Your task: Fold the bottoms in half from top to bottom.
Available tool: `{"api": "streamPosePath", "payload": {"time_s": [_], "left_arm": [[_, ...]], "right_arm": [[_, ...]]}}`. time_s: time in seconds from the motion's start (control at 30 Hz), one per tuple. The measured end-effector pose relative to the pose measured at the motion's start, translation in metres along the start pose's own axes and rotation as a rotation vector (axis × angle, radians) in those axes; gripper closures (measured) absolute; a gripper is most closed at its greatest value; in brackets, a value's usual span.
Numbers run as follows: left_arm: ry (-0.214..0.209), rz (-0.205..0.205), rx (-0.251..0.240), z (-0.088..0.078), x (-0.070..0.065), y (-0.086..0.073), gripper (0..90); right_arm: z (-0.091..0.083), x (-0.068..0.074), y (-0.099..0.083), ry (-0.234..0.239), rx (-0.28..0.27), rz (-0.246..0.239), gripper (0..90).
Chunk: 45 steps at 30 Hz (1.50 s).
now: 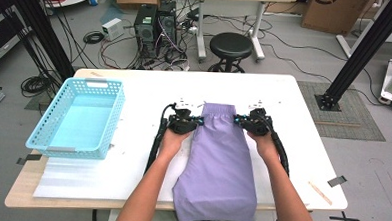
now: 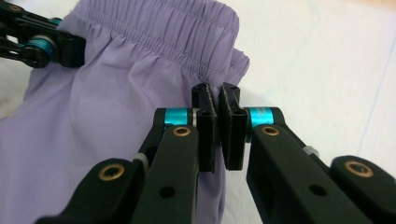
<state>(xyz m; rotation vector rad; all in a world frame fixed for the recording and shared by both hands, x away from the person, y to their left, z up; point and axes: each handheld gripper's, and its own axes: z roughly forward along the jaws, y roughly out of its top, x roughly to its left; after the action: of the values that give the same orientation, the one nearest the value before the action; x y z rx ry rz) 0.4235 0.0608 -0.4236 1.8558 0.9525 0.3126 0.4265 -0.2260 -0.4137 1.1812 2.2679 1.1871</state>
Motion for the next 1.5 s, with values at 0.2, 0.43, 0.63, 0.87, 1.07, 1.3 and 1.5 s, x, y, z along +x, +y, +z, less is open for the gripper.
{"api": "streamPosePath", "payload": {"time_s": [0.2,0.43,0.63,0.87,1.07,1.3,1.5], "left_arm": [[-0.023,0.033,-0.034,-0.009,-0.004,-0.008,86.5],[-0.072,0.076,-0.080,-0.021,-0.018,-0.018,86.1],[-0.126,0.111,-0.106,-0.036,-0.030,-0.031,85.9],[-0.170,0.147,-0.082,-0.046,-0.044,-0.053,85.4],[-0.186,0.180,-0.056,-0.054,-0.050,-0.067,80.2],[-0.085,0.113,-0.157,-0.069,-0.031,-0.058,51.0],[-0.086,0.040,-0.139,-0.056,-0.020,-0.054,51.0]], "right_arm": [[-0.004,0.008,0.001,0.007,-0.037,-0.035,86.7],[-0.025,0.012,-0.015,0.054,-0.069,-0.050,86.7],[-0.047,0.022,-0.027,0.093,-0.099,-0.092,86.6],[-0.060,0.034,-0.051,0.110,-0.096,-0.122,86.5],[-0.067,0.044,-0.071,0.136,-0.065,-0.152,84.6],[-0.096,0.031,-0.061,0.130,-0.220,-0.084,67.1],[-0.048,0.008,-0.051,-0.041,-0.018,-0.011,64.1]]}}
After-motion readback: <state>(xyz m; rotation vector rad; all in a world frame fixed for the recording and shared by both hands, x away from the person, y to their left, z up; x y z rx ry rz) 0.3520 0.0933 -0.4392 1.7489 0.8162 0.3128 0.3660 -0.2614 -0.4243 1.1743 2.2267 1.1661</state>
